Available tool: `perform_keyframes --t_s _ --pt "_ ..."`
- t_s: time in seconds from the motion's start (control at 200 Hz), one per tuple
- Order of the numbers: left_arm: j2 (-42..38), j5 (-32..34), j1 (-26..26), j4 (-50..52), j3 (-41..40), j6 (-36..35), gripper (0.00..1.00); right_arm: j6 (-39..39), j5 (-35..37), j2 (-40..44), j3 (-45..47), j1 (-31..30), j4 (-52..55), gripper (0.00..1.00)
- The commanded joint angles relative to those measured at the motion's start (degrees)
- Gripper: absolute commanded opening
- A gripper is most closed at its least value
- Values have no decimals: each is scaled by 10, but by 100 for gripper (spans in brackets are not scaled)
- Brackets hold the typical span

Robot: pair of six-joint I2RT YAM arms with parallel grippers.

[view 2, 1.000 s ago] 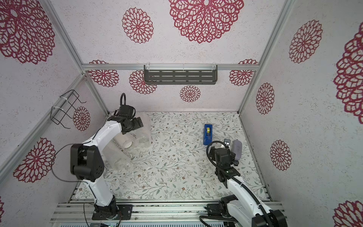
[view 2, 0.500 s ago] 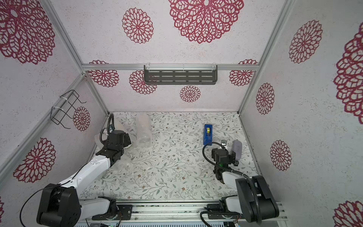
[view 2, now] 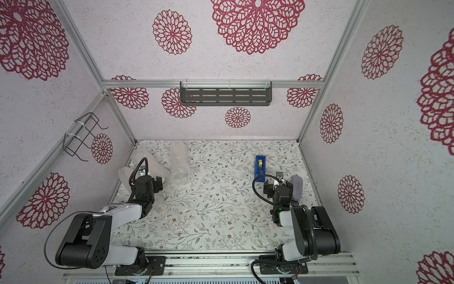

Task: Wrap vases in bubble wrap
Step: Reset both arms

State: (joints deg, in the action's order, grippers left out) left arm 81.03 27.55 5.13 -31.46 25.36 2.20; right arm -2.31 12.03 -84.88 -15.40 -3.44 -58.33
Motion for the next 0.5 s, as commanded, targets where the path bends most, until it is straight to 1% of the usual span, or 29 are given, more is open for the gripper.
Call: perform_keyframes --t_s 0.0,0.05,0.11,0.17,0.235,0.285,0.325,0.405,0.495 --pt "7 -50 -14 -161 -30 -42 98 18 -30 -14 -2 12 -66 99" --pt "22 -90 -33 -199 -44 -30 98 21 -29 -20 -2 14 -73 99" --pt "40 -98 -44 -237 -51 -24 98 22 -30 -21 -3 15 -72 99" --pt "37 -101 -52 -220 -48 -11 98 24 -25 -25 -3 16 -76 99" --pt "45 -134 -74 -206 -39 4 98 27 -16 -27 -1 16 -79 99" --pt "70 -159 -93 -206 -29 22 98 30 -8 -29 0 17 -84 99" --pt "85 -160 -102 -229 -26 26 98 32 -5 -29 1 17 -87 99" --pt "68 -173 -109 -163 -9 41 98 32 3 -30 4 17 -91 99" --pt "80 -173 -113 -194 -14 40 98 33 2 -30 4 17 -92 99"
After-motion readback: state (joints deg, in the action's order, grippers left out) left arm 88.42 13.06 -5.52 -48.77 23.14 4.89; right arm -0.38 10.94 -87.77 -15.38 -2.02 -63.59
